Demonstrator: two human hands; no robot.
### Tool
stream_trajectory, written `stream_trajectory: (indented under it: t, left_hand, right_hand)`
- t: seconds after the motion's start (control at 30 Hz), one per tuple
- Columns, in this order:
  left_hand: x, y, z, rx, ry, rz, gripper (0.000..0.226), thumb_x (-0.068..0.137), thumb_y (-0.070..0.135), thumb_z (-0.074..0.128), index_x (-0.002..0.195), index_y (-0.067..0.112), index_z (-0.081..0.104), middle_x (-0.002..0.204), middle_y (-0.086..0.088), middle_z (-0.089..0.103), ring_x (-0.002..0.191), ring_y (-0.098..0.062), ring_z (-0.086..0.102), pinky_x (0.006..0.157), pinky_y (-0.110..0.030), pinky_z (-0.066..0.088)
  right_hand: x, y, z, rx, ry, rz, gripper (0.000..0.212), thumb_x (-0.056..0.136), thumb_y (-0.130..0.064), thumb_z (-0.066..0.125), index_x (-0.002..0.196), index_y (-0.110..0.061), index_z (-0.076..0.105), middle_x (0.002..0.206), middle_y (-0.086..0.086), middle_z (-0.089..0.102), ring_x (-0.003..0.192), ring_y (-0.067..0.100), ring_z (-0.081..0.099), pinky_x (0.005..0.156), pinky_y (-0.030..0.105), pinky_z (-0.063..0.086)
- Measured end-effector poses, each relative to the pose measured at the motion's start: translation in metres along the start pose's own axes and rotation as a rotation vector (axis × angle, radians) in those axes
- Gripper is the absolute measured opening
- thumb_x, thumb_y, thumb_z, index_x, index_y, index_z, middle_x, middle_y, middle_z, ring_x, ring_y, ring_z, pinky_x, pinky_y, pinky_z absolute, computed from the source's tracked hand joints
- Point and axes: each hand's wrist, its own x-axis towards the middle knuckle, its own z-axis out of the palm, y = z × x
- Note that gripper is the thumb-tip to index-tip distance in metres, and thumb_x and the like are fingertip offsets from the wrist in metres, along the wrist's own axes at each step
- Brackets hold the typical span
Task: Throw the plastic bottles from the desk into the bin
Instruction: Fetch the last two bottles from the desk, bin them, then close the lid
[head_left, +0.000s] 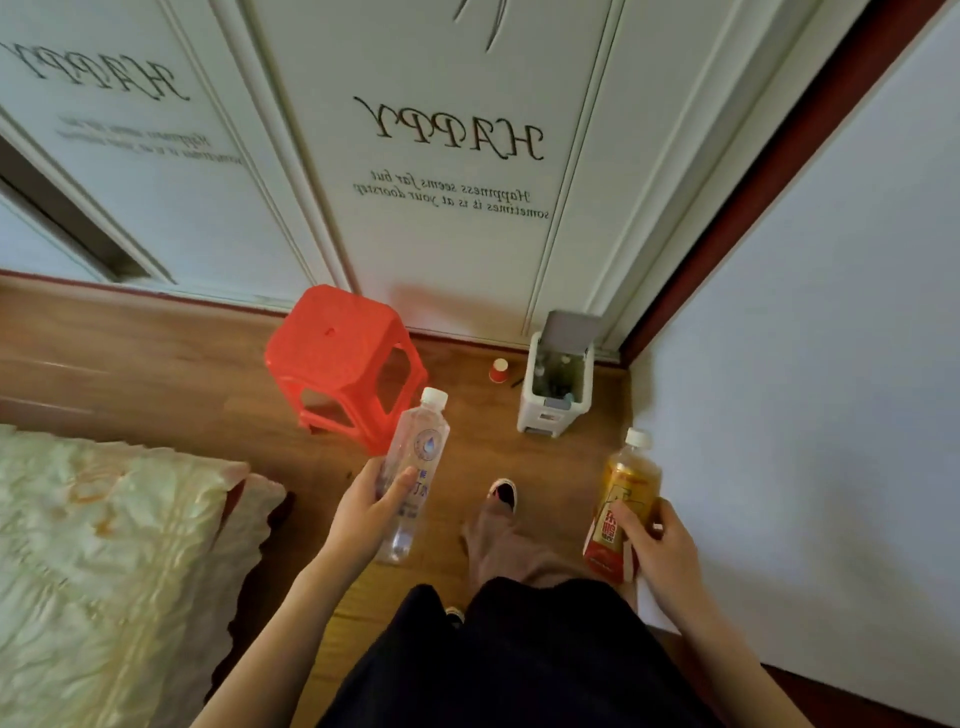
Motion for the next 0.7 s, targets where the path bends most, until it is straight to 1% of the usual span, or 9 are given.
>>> stream_trajectory:
  t: [0.1, 0.17, 0.3, 0.37, 0.4, 0.5, 0.53, 0.6, 0.7]
  left_hand:
    - [0.050, 0.012, 0.011, 0.004, -0.022, -0.019, 0.018, 0.091, 0.038, 0.059, 0.100, 0.022, 0.059, 0.091, 0.002, 0.070, 0.081, -0.012, 0.069, 0.065, -0.028, 0.054]
    - [0.080, 0.026, 0.014, 0.015, -0.024, -0.026, 0.017, 0.091, 0.038, 0.059, 0.099, 0.024, 0.059, 0.092, 0.001, 0.071, 0.082, -0.014, 0.070, 0.066, -0.029, 0.055]
    - [0.140, 0.071, 0.014, 0.046, -0.014, -0.037, 0.017, 0.092, 0.034, 0.059, 0.098, 0.018, 0.058, 0.089, 0.001, 0.069, 0.079, -0.013, 0.068, 0.060, -0.022, 0.048]
    - [0.173, 0.095, 0.012, 0.074, -0.015, -0.017, 0.013, 0.092, 0.032, 0.060, 0.094, 0.020, 0.057, 0.087, 0.002, 0.068, 0.078, -0.014, 0.066, 0.060, -0.023, 0.046]
    - [0.188, 0.106, 0.011, 0.086, -0.014, -0.007, 0.010, 0.091, 0.032, 0.060, 0.093, 0.022, 0.056, 0.087, 0.002, 0.068, 0.079, -0.015, 0.066, 0.061, -0.024, 0.046]
    - [0.234, 0.134, 0.008, 0.165, -0.034, 0.020, 0.012, 0.090, 0.034, 0.061, 0.090, 0.024, 0.054, 0.084, 0.005, 0.065, 0.075, -0.014, 0.064, 0.061, -0.027, 0.046]
    - [0.247, 0.142, 0.009, 0.203, -0.060, 0.029, 0.015, 0.090, 0.035, 0.061, 0.092, 0.022, 0.054, 0.084, 0.004, 0.064, 0.074, -0.013, 0.063, 0.060, -0.028, 0.047]
    - [0.272, 0.154, 0.014, 0.281, -0.121, 0.051, 0.019, 0.089, 0.041, 0.061, 0.094, 0.024, 0.054, 0.087, 0.002, 0.066, 0.075, -0.016, 0.065, 0.063, -0.035, 0.052]
    - [0.311, 0.170, 0.029, 0.385, -0.208, 0.076, 0.017, 0.088, 0.041, 0.062, 0.090, 0.026, 0.054, 0.084, 0.000, 0.066, 0.074, -0.019, 0.065, 0.063, -0.040, 0.051]
  right_hand:
    - [0.050, -0.026, 0.013, 0.034, 0.032, 0.019, 0.049, 0.091, -0.036, 0.061, 0.132, -0.012, 0.051, 0.122, 0.008, 0.063, 0.110, 0.026, 0.062, 0.096, 0.042, 0.052]
    - [0.086, -0.050, 0.022, 0.045, 0.042, 0.028, 0.048, 0.090, -0.037, 0.062, 0.130, -0.012, 0.052, 0.121, 0.008, 0.064, 0.111, 0.027, 0.062, 0.096, 0.045, 0.052]
    - [0.157, -0.100, 0.034, 0.061, 0.003, 0.005, 0.046, 0.088, -0.042, 0.062, 0.126, -0.018, 0.052, 0.122, 0.005, 0.062, 0.114, 0.024, 0.060, 0.099, 0.043, 0.051]
    - [0.190, -0.125, 0.039, 0.077, -0.014, -0.004, 0.043, 0.087, -0.043, 0.062, 0.123, -0.024, 0.049, 0.122, 0.003, 0.061, 0.115, 0.023, 0.060, 0.100, 0.044, 0.050]
    - [0.205, -0.137, 0.041, 0.080, -0.009, -0.014, 0.044, 0.087, -0.043, 0.063, 0.124, -0.024, 0.049, 0.122, 0.003, 0.062, 0.114, 0.023, 0.060, 0.099, 0.043, 0.051]
    - [0.240, -0.167, 0.043, 0.098, 0.030, -0.053, 0.043, 0.088, -0.037, 0.064, 0.125, -0.017, 0.052, 0.117, 0.002, 0.062, 0.109, 0.019, 0.061, 0.090, 0.030, 0.053]
    - [0.249, -0.173, 0.043, 0.109, 0.047, -0.052, 0.043, 0.089, -0.037, 0.064, 0.124, -0.017, 0.052, 0.117, 0.002, 0.062, 0.108, 0.018, 0.061, 0.087, 0.027, 0.052]
    - [0.264, -0.178, 0.042, 0.130, 0.093, -0.044, 0.042, 0.089, -0.037, 0.063, 0.123, -0.015, 0.053, 0.116, 0.002, 0.063, 0.107, 0.017, 0.062, 0.083, 0.020, 0.051]
    - [0.283, -0.180, 0.043, 0.174, 0.189, -0.019, 0.039, 0.091, -0.034, 0.063, 0.123, -0.014, 0.053, 0.115, 0.003, 0.064, 0.104, 0.016, 0.063, 0.078, 0.012, 0.053]
